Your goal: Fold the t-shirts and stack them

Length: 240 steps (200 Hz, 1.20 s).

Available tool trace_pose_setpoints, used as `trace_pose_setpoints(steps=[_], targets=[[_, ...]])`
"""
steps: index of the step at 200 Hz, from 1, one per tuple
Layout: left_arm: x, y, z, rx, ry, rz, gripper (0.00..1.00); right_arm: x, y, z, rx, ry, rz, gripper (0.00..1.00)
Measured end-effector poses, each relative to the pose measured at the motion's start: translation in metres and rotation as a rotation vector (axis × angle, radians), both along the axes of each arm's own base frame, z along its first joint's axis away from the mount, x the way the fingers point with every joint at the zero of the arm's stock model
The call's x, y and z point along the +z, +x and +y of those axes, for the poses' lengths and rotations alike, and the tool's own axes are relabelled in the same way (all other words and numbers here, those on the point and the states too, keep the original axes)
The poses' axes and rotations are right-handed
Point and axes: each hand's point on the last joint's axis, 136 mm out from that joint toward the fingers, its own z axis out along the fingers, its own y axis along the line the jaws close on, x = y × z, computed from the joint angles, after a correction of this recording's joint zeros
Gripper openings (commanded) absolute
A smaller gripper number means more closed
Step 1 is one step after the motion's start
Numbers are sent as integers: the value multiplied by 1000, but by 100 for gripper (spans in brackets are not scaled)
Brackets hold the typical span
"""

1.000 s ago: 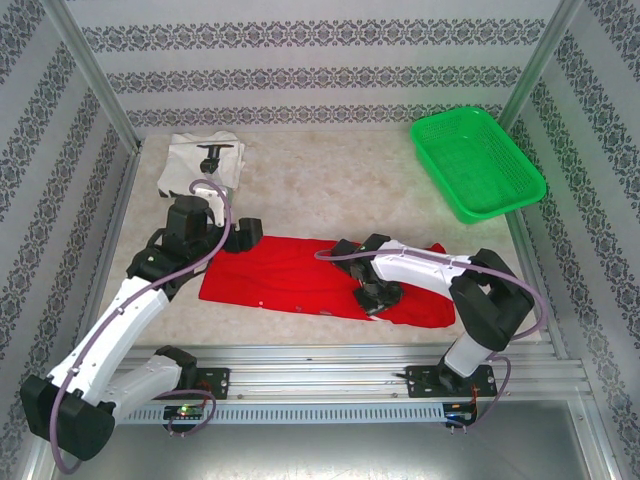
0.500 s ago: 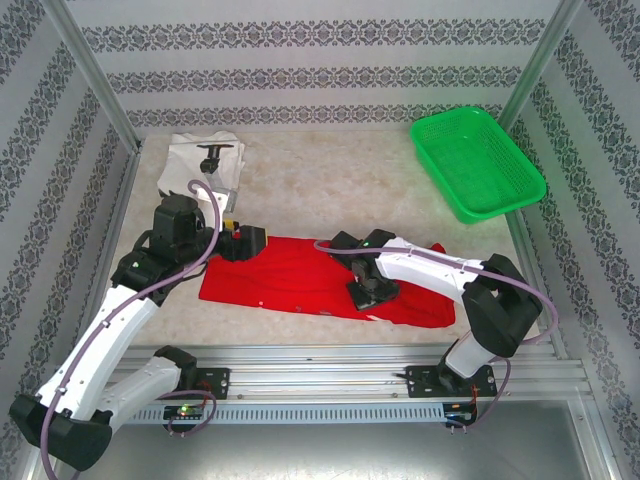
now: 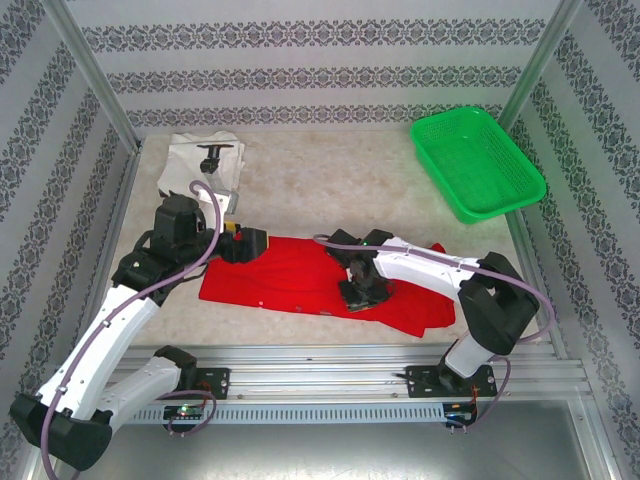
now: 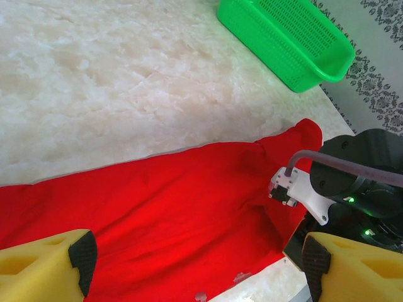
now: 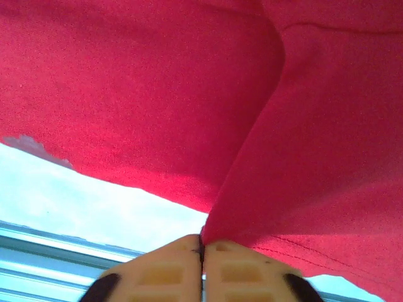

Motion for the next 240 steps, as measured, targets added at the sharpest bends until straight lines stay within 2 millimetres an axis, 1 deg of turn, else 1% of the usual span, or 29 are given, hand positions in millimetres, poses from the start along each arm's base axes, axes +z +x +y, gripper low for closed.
trace_pose_setpoints(steps=[8, 20, 31, 40, 53, 65, 76, 96, 108, 123, 134, 145, 169, 182, 191, 205, 220, 228, 240], targets=[[-3, -1, -1, -2, -2, 9, 87, 1, 1, 0, -13, 5, -1, 42], [-9, -1, -1, 1, -5, 22, 87, 3, 5, -2, -29, 15, -3, 44], [-17, 1, -1, 10, -5, 43, 87, 9, 14, -9, -70, 33, -17, 48], [-25, 4, -1, 17, 1, 68, 87, 16, 26, -19, -120, 48, -40, 50], [-40, 11, -1, 33, 22, 115, 86, 29, 46, -44, -213, 62, -86, 51], [-57, 19, -2, 48, 44, 163, 86, 40, 64, -76, -319, 51, -129, 51], [-76, 26, -2, 63, 67, 212, 85, 46, 78, -105, -406, 29, -164, 50], [-109, 35, -1, 91, 103, 290, 84, 46, 93, -150, -531, -8, -185, 48], [-124, 40, -1, 105, 114, 322, 83, 44, 98, -170, -588, -21, -183, 47], [-138, 49, -2, 124, 123, 344, 83, 39, 103, -187, -636, -30, -178, 47], [-147, 55, -2, 138, 128, 354, 82, 33, 108, -195, -654, -33, -176, 46], [-156, 60, -2, 153, 133, 363, 82, 25, 113, -198, -660, -35, -169, 45], [-175, 68, -1, 179, 145, 378, 81, 6, 122, -200, -650, -46, -131, 43], [-186, 71, 1, 197, 158, 391, 81, -4, 127, -199, -644, -52, -115, 41], [-194, 72, 4, 209, 171, 403, 81, -9, 130, -200, -642, -54, -110, 36], [-205, 72, 8, 228, 190, 418, 81, -13, 138, -201, -646, -55, -116, 24], [-212, 73, 13, 248, 210, 427, 81, -11, 149, -204, -655, -53, -140, 11], [-215, 74, 16, 259, 220, 431, 81, -8, 157, -206, -658, -49, -159, 9], [-219, 77, 22, 280, 230, 435, 80, -2, 169, -210, -670, -47, -189, 8]])
